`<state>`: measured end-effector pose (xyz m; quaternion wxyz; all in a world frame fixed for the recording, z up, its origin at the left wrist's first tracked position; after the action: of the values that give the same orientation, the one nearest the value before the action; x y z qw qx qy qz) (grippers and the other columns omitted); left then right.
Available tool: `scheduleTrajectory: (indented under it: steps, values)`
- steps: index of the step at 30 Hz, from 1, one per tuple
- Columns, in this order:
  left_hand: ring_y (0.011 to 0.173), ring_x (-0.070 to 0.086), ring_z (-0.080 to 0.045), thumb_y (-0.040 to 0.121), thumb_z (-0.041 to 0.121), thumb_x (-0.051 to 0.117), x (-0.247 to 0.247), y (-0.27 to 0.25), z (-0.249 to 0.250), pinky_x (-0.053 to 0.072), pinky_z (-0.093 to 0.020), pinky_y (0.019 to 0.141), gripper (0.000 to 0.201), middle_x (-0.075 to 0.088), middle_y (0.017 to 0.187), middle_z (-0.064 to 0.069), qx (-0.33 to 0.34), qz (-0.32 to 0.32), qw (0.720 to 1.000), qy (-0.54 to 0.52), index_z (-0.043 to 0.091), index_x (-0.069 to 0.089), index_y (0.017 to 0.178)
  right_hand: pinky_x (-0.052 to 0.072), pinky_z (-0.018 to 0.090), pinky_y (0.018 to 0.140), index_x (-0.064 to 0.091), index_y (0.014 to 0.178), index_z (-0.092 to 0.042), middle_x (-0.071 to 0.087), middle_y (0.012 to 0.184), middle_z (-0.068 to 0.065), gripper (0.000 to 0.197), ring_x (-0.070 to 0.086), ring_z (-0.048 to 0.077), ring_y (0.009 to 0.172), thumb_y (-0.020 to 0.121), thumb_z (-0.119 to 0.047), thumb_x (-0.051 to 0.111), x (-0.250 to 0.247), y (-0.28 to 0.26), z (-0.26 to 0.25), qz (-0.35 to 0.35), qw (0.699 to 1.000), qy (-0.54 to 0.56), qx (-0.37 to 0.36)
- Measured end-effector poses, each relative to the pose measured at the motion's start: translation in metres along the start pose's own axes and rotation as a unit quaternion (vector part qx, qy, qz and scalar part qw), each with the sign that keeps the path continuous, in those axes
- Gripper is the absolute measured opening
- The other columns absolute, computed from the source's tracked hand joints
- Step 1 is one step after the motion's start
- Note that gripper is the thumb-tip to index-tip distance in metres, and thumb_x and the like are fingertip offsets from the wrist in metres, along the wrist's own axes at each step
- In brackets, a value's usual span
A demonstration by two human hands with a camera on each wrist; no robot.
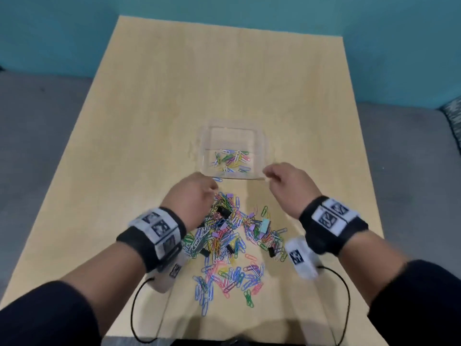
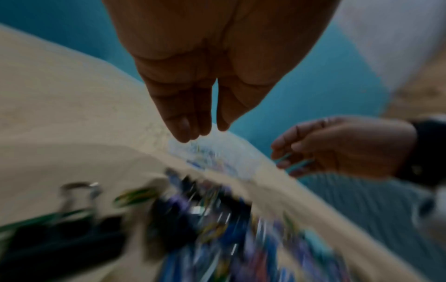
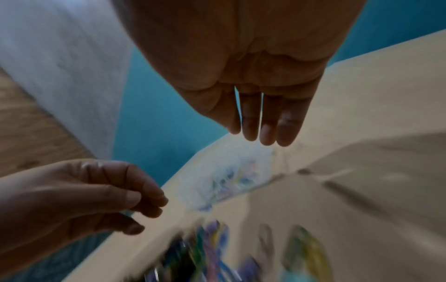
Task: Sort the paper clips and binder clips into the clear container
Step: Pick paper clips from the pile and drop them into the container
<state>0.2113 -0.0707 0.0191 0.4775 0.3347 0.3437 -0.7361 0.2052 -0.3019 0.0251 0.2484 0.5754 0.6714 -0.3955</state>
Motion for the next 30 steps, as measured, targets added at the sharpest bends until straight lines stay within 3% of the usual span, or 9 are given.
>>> scheduleTrajectory:
  steps: [3,7,10,15,19,24,26,30]
  values:
    - [0.123,0.043,-0.029,0.093,0.02,0.05,0.037,-0.006,0.001,0.039,-0.038,0.101,0.037,0.05,0.132,-0.01,0.12,-0.09,0.983,0.104,0.011,0.052,0.128,0.044,0.033,0.093,0.054,0.128,-0.016,0.057,0.127,0.006,0.044,0.054,0.024,0.112,0.087,-0.005,0.045,0.016,-0.029,0.029,-0.05,0.995,-0.083,0.005]
    - [0.132,0.034,-0.028,0.094,0.029,0.049,0.051,0.005,-0.007,0.033,-0.036,0.105,0.047,0.036,0.144,-0.013,0.134,-0.088,0.975,0.151,0.007,0.04,0.135,0.041,0.036,0.097,0.038,0.141,-0.017,0.044,0.141,0.005,0.061,0.04,0.024,0.126,0.083,0.001,0.043,0.026,-0.055,0.045,-0.115,0.978,-0.173,-0.034]
    - [0.129,0.039,-0.032,0.093,0.027,0.052,0.052,0.001,-0.012,0.034,-0.038,0.105,0.048,0.041,0.14,-0.018,0.156,-0.065,0.97,0.173,0.004,0.042,0.134,0.033,0.034,0.106,0.028,0.147,-0.016,0.033,0.151,0.005,0.073,0.028,0.023,0.138,0.08,0.007,0.045,0.036,-0.063,0.045,-0.152,0.957,-0.225,-0.106]
    - [0.125,0.042,-0.033,0.093,0.017,0.048,0.046,-0.004,-0.038,0.037,-0.042,0.105,0.044,0.046,0.136,-0.018,0.089,-0.055,0.985,0.138,0.002,0.043,0.135,0.031,0.042,0.109,0.022,0.149,-0.012,0.021,0.156,0.005,0.076,0.02,0.031,0.142,0.078,0.004,0.043,0.044,-0.063,0.044,-0.202,0.913,-0.304,-0.184]
    - [0.119,0.049,-0.031,0.088,0.006,0.047,0.04,-0.01,-0.056,0.045,-0.042,0.096,0.045,0.048,0.133,-0.013,0.08,-0.061,0.986,0.13,0.005,0.046,0.133,0.029,0.04,0.109,0.016,0.15,-0.015,0.009,0.159,0.001,0.064,0.013,0.03,0.143,0.087,-0.009,0.027,0.035,-0.066,0.046,-0.202,0.896,-0.356,-0.172]
    - [0.12,0.048,-0.027,0.087,0.004,0.042,0.025,-0.031,-0.083,0.044,-0.039,0.098,0.047,0.047,0.136,-0.008,0.027,-0.038,0.99,0.132,0.008,0.046,0.134,0.023,0.041,0.112,-0.001,0.151,-0.01,-0.009,0.159,0.006,0.074,0.002,0.031,0.144,0.087,-0.009,0.036,0.03,-0.092,0.059,-0.209,0.866,-0.433,-0.139]
    - [0.119,0.048,-0.028,0.087,0.003,0.041,0.02,-0.044,-0.097,0.043,-0.04,0.099,0.047,0.047,0.135,-0.01,0.0,-0.023,0.992,0.127,0.006,0.047,0.133,0.026,0.044,0.111,0.002,0.15,-0.006,-0.004,0.159,0.011,0.072,0.007,0.034,0.144,0.085,-0.009,0.033,0.037,-0.106,0.066,-0.2,0.873,-0.423,-0.14]
    - [0.12,0.047,-0.028,0.087,0.005,0.04,0.015,-0.079,-0.122,0.042,-0.043,0.1,0.045,0.046,0.135,-0.007,-0.056,0.0,0.992,0.116,0.008,0.048,0.131,0.046,0.047,0.095,0.038,0.139,0.005,0.034,0.148,0.024,0.07,0.039,0.039,0.132,0.072,-0.008,0.023,0.056,-0.133,0.073,-0.154,0.896,-0.392,-0.142]
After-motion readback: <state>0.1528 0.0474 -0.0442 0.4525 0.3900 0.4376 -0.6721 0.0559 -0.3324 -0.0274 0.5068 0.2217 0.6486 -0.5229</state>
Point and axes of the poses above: each hand's wrist, its own y-axis towards the middle knuckle, its own x-axis out of the palm, z = x × y, the point moved 3 cm from there along y, towards the middle knuckle
